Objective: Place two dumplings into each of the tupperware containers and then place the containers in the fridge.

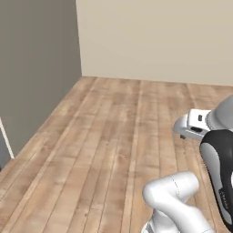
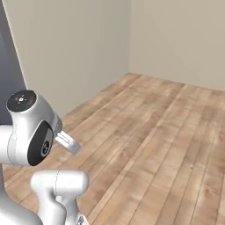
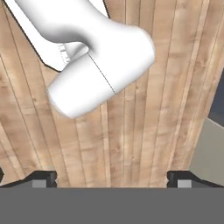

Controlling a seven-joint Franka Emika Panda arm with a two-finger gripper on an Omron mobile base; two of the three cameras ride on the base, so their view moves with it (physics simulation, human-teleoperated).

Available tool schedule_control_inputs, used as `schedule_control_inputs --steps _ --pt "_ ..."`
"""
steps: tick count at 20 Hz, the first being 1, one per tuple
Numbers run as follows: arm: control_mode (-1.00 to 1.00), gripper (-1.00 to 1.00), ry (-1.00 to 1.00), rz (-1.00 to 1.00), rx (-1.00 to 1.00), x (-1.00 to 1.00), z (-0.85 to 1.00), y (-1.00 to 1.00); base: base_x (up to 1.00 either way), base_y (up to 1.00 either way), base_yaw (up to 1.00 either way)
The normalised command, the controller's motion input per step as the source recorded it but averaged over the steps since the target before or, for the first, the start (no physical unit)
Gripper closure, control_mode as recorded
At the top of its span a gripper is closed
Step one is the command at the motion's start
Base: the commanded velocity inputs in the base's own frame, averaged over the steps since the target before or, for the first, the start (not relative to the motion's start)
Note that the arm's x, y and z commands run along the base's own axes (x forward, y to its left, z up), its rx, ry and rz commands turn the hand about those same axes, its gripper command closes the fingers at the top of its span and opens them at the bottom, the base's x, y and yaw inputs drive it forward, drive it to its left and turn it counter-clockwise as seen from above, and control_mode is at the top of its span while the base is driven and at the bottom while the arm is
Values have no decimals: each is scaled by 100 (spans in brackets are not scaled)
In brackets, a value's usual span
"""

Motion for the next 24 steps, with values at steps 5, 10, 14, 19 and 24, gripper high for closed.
schedule_control_inputs --steps 5,10,14,19,24 --pt "100 -100 0 0 0 0 0 0 100 35 -41" --pt "100 -100 0 0 0 0 0 0 98 31 -69" --pt "100 -100 0 0 0 0 0 0 100 53 -62" --pt "100 -100 0 0 0 0 0 0 100 69 -54" --pt "100 -100 0 0 0 0 0 0 100 58 -62"
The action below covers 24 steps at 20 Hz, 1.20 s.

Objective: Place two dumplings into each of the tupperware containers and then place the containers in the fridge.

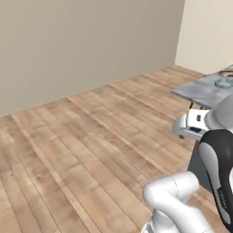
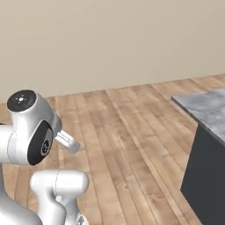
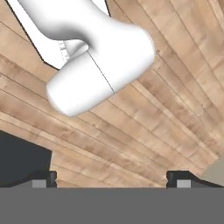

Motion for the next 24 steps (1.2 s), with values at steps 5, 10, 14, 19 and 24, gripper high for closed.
schedule_control_inputs --steps 5,10,14,19,24 --pt "100 -100 0 0 0 0 0 0 97 78 -61" --pt "100 -100 0 0 0 0 0 0 95 96 -55" --pt "100 -100 0 0 0 0 0 0 99 100 -55" --pt "100 -100 0 0 0 0 0 0 100 100 -41" --pt "100 -100 0 0 0 0 0 0 100 100 -27"
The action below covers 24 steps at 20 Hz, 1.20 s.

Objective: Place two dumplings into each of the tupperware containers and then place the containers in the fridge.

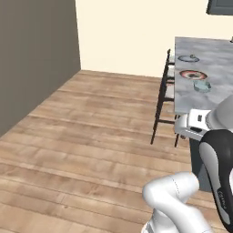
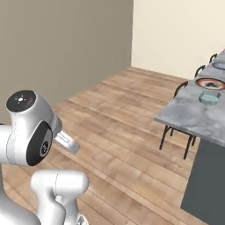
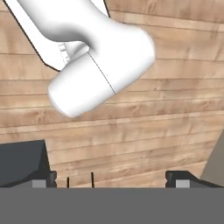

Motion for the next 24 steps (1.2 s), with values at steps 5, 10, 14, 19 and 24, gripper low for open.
schedule_control_inputs --steps 5,10,14,19,24 --pt "100 -100 0 0 0 0 0 0 100 96 -42" --pt "100 -100 0 0 0 0 0 0 100 91 -48" --pt "100 -100 0 0 0 0 0 0 100 91 -44" --pt "100 -100 0 0 0 0 0 0 100 87 -43" --pt "100 -100 0 0 0 0 0 0 100 81 -46"
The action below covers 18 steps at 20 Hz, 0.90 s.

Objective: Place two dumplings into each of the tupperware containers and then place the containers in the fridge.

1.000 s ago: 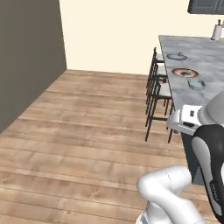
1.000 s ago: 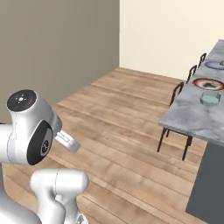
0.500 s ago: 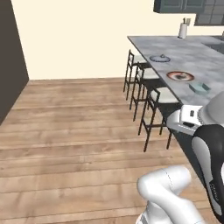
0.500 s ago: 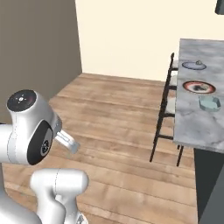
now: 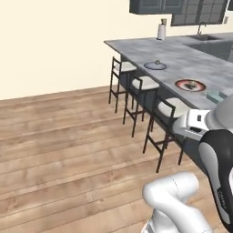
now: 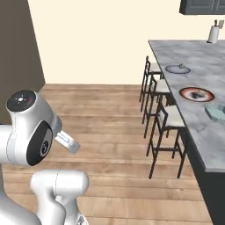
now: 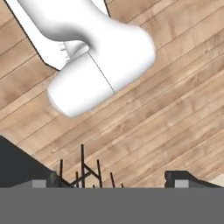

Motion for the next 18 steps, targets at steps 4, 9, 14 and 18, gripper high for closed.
schedule_control_inputs --steps 4,9,14,18 --pt "100 -100 0 0 0 0 0 0 100 77 -46" --pt "100 -100 0 0 0 0 0 0 100 74 -44" --pt "100 -100 0 0 0 0 0 0 100 74 -46" --pt "100 -100 0 0 0 0 0 0 100 78 -46"
